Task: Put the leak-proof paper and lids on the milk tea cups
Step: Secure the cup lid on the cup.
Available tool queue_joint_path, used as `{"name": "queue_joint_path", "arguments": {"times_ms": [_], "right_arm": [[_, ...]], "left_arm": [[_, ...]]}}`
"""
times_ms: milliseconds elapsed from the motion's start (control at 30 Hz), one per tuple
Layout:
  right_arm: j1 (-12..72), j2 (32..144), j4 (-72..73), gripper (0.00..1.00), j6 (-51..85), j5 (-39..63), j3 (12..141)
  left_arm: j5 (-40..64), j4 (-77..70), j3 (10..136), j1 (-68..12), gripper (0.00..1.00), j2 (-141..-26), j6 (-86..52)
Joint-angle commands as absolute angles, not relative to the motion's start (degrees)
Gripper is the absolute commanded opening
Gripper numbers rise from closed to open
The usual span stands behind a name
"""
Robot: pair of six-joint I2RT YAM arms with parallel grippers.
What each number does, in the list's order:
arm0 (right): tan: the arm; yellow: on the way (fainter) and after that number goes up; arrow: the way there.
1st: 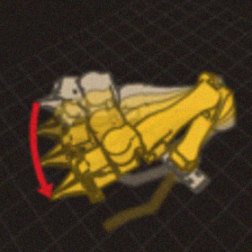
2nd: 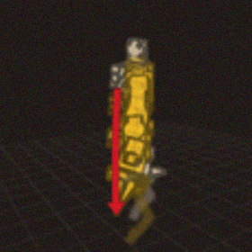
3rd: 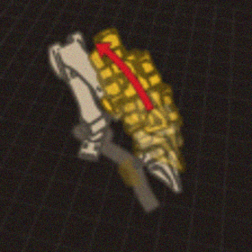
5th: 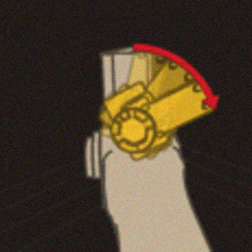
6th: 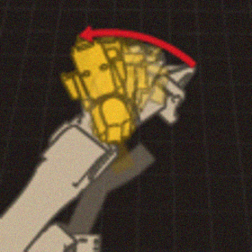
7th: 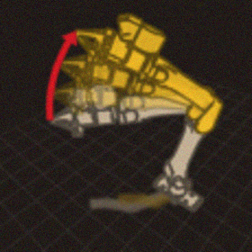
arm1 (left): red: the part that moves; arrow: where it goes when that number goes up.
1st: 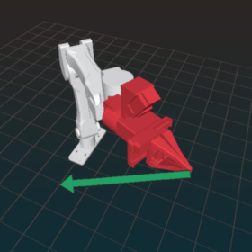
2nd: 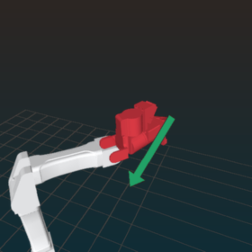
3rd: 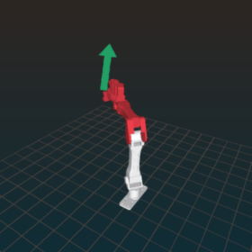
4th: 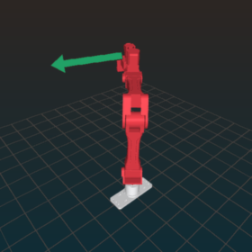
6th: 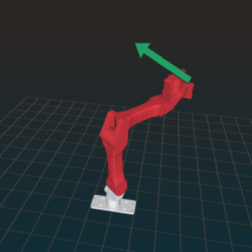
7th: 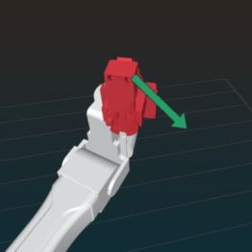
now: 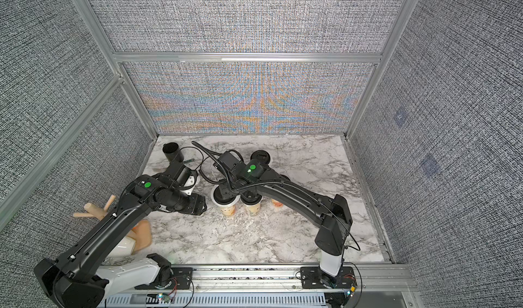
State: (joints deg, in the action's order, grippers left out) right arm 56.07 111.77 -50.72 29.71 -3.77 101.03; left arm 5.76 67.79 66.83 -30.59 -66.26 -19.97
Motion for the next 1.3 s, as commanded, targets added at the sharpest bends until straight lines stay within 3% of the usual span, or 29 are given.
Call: {"name": "queue_joint_path", "arguments": {"times_ms": [0,1267], "right_arm": [[55.88,111.98,-49.17,0.51,29.53,-3.63,100.74],[56.3,113.1,-50.01,0.46,29.7,-3.85,99.84]], "left_arm": [[5.1,68.03,66.88,-30.59,0.82,-66.2,-20.01],[6.65,60.96,68.08,-30.63,0.81,-66.01,-21.96]]}}
